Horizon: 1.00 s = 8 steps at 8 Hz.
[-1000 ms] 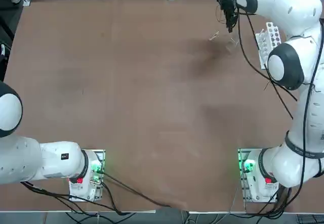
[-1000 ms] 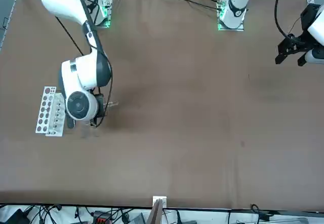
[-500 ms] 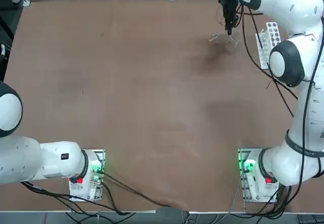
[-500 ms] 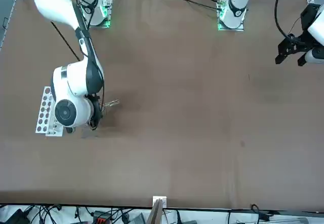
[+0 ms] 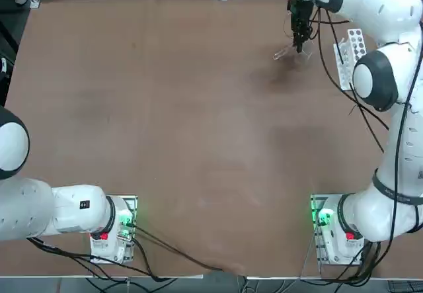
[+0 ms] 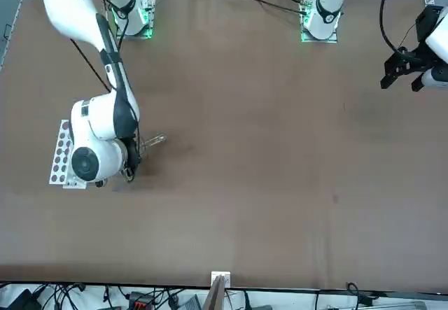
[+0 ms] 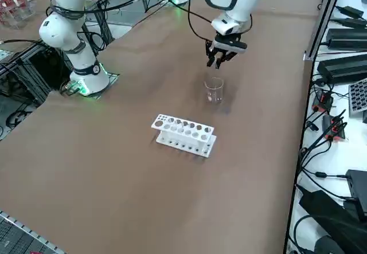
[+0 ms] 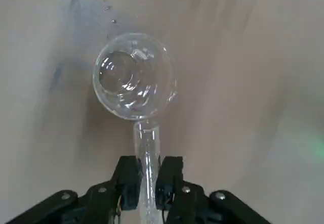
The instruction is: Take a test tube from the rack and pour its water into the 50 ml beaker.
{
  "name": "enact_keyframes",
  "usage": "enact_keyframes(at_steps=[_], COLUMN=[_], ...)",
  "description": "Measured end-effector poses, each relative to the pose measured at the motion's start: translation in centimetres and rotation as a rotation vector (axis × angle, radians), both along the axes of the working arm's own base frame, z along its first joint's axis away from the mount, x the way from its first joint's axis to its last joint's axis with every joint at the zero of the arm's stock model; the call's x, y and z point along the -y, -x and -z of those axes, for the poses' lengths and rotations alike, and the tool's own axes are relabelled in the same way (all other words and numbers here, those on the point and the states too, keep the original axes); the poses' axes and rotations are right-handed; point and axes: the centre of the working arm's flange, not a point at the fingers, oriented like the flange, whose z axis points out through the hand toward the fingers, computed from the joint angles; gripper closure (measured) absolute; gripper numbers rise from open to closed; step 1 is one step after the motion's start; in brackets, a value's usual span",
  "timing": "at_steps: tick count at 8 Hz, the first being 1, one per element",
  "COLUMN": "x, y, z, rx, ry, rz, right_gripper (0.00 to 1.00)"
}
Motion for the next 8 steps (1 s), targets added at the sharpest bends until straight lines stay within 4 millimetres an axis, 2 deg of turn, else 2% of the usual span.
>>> enact_keyframes(at_steps=[3,8], x=[1.7,3.4], y=[0.2,0.2], z=[1.1,1.6], rx=[-0.034,-0.053], ry=[-0.057,-0.135], rz=[-0.043,-0.07], right_gripper=[0.8,0.8])
